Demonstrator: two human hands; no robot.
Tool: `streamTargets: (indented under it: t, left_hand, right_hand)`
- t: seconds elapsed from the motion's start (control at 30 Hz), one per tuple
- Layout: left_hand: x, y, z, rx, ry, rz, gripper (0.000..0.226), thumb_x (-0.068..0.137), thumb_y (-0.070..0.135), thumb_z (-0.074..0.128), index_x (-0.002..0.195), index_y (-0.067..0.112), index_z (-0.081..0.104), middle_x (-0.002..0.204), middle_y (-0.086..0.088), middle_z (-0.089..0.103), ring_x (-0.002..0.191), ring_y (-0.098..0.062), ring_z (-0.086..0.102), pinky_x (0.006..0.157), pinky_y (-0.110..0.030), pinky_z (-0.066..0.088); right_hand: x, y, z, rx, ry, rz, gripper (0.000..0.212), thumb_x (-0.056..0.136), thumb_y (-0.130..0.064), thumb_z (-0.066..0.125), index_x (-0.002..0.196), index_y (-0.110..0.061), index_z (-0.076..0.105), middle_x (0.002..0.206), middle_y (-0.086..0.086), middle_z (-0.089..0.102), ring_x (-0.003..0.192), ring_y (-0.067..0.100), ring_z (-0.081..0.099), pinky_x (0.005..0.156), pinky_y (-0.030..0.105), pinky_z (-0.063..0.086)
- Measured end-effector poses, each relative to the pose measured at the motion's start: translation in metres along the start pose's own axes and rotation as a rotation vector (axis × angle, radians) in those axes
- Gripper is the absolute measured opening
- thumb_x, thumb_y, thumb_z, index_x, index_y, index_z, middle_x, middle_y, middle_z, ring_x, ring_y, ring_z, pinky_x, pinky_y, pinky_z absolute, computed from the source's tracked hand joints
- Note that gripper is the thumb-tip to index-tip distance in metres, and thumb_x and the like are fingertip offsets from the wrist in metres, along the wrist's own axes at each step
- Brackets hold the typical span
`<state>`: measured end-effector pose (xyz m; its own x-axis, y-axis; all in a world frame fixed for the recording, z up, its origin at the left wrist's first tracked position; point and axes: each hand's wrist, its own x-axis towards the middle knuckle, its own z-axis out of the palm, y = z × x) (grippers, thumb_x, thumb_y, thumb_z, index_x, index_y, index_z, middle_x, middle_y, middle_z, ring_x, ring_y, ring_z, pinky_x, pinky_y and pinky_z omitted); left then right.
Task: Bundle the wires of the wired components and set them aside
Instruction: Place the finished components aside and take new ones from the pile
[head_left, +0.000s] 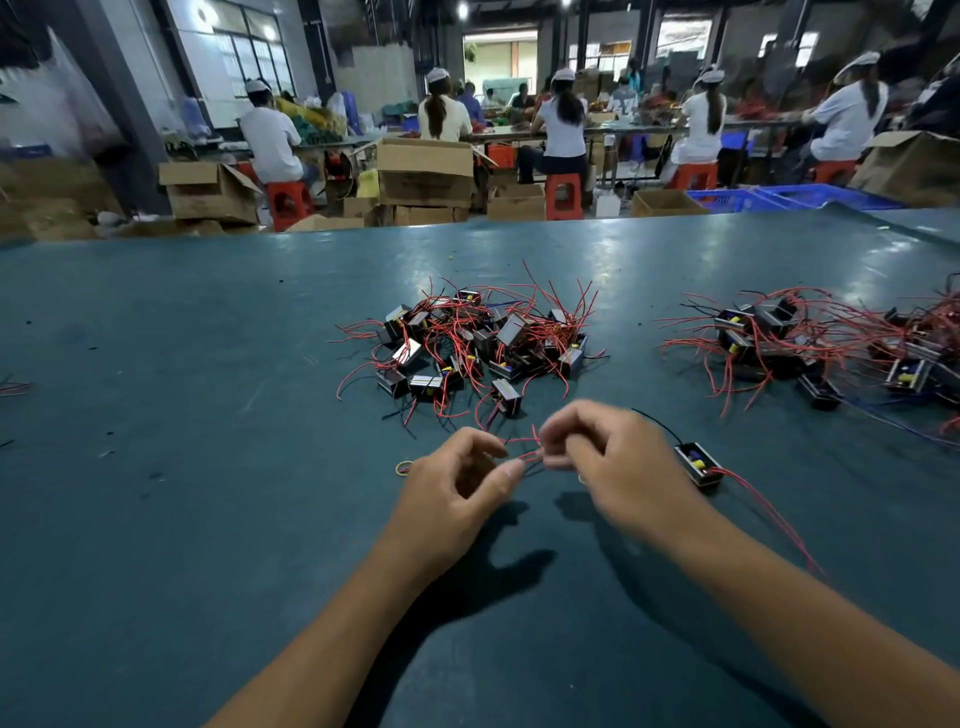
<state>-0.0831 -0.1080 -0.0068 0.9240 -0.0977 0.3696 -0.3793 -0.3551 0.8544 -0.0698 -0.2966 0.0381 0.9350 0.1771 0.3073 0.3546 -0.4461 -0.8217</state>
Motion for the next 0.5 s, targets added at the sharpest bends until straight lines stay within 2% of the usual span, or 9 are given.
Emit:
streamTargets:
  t: [0.07, 0.13, 0.23, 0.3, 0.37, 0.43, 0.5]
  left_hand:
    - [0.000, -0.001, 0.002, 0.162, 0.001, 0.050, 0.027, 0.083, 0.050, 0.067, 0.090, 0.024, 0.063, 0.070, 0.002, 0.065, 0.063, -0.015, 0.059, 0.062, -0.030, 0.048]
    - [0.001, -0.003, 0.001, 0.237, 0.137, 0.089, 0.018, 0.084, 0.040, 0.068, 0.083, 0.024, 0.061, 0.062, 0.003, 0.059, 0.054, -0.008, 0.050, 0.055, -0.023, 0.041]
    - [0.003, -0.004, -0.003, 0.173, 0.373, 0.095, 0.014, 0.088, 0.028, 0.063, 0.076, 0.023, 0.057, 0.062, 0.003, 0.057, 0.052, -0.010, 0.048, 0.051, -0.022, 0.039]
    - [0.003, -0.001, -0.006, 0.125, 0.453, 0.151, 0.014, 0.090, 0.025, 0.059, 0.077, 0.025, 0.055, 0.065, 0.008, 0.056, 0.054, -0.007, 0.048, 0.054, -0.018, 0.039]
    - [0.000, 0.001, -0.005, 0.190, 0.449, 0.193, 0.013, 0.091, 0.029, 0.056, 0.079, 0.025, 0.054, 0.066, 0.010, 0.055, 0.057, -0.007, 0.049, 0.056, -0.022, 0.041]
    - [-0.001, 0.001, -0.004, 0.379, 0.382, 0.158, 0.016, 0.087, 0.043, 0.057, 0.085, 0.026, 0.057, 0.074, 0.012, 0.055, 0.069, -0.010, 0.054, 0.062, -0.029, 0.045]
    - [-0.002, -0.003, -0.004, 0.637, 0.259, 0.065, 0.042, 0.081, 0.064, 0.053, 0.100, 0.028, 0.060, 0.090, 0.014, 0.056, 0.087, -0.011, 0.055, 0.075, -0.032, 0.045]
  right_hand:
    - [-0.011, 0.008, 0.004, -0.020, -0.025, -0.002, 0.033, 0.090, 0.006, 0.046, 0.082, -0.017, 0.068, 0.074, -0.003, 0.072, 0.068, 0.003, 0.070, 0.064, 0.012, 0.051]
    - [-0.012, 0.015, 0.004, -0.070, 0.000, 0.015, 0.031, 0.091, 0.002, 0.048, 0.080, -0.020, 0.067, 0.069, -0.004, 0.069, 0.062, 0.006, 0.066, 0.060, 0.019, 0.052]
    - [-0.012, 0.023, 0.005, -0.160, -0.016, 0.018, 0.029, 0.091, -0.004, 0.050, 0.079, -0.025, 0.066, 0.064, -0.008, 0.064, 0.050, 0.005, 0.053, 0.049, 0.016, 0.040]
    - [-0.013, 0.026, 0.007, -0.187, -0.047, 0.008, 0.028, 0.092, -0.005, 0.051, 0.080, -0.026, 0.066, 0.071, -0.008, 0.067, 0.052, 0.004, 0.052, 0.050, 0.014, 0.038]
    - [-0.014, 0.026, 0.008, -0.202, -0.055, -0.014, 0.026, 0.091, -0.006, 0.052, 0.083, -0.025, 0.066, 0.076, -0.007, 0.069, 0.056, 0.004, 0.054, 0.053, 0.015, 0.040]
    - [-0.014, 0.025, 0.009, -0.215, -0.054, -0.040, 0.023, 0.090, -0.006, 0.053, 0.084, -0.023, 0.067, 0.078, -0.008, 0.069, 0.064, 0.005, 0.058, 0.059, 0.018, 0.044]
    - [-0.014, 0.024, 0.008, -0.234, -0.058, -0.060, 0.021, 0.089, -0.006, 0.054, 0.086, -0.021, 0.067, 0.080, -0.009, 0.068, 0.071, 0.004, 0.059, 0.064, 0.018, 0.044]
